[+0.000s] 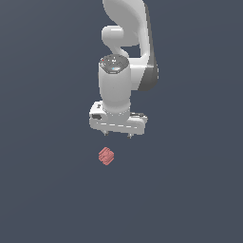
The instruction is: Pick up the object and move it to a goal position.
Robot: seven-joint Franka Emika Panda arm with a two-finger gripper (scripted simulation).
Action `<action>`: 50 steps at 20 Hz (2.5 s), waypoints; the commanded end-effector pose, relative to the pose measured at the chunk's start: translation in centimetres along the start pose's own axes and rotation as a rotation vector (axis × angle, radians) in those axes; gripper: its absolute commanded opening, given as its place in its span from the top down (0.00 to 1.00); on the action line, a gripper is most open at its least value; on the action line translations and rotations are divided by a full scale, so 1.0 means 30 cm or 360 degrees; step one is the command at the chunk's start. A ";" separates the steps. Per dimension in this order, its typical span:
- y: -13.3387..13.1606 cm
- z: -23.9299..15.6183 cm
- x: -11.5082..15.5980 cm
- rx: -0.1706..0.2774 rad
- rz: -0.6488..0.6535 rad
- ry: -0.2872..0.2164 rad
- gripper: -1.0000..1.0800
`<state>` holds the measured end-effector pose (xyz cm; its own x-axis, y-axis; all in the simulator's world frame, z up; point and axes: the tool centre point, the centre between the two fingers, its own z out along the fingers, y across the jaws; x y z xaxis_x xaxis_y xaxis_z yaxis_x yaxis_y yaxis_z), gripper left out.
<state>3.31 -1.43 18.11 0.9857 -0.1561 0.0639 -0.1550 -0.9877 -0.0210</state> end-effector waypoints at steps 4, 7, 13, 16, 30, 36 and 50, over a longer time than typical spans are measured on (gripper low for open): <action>0.046 0.076 0.035 -0.0007 0.0233 -0.0028 0.04; 0.079 0.130 0.056 -0.0016 0.0392 -0.0045 0.04; 0.135 0.222 0.086 -0.0037 0.0656 -0.0071 0.04; 0.156 0.255 0.096 -0.0046 0.0750 -0.0079 0.04; 0.185 0.314 0.105 -0.0061 0.0878 -0.0090 0.04; 0.188 0.405 0.097 -0.0061 0.0882 -0.0090 0.04; 0.189 0.471 0.097 -0.0061 0.0885 -0.0090 1.00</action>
<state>6.23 -7.32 4.11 0.7566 -0.6539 0.0001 -0.6539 -0.7566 -0.0003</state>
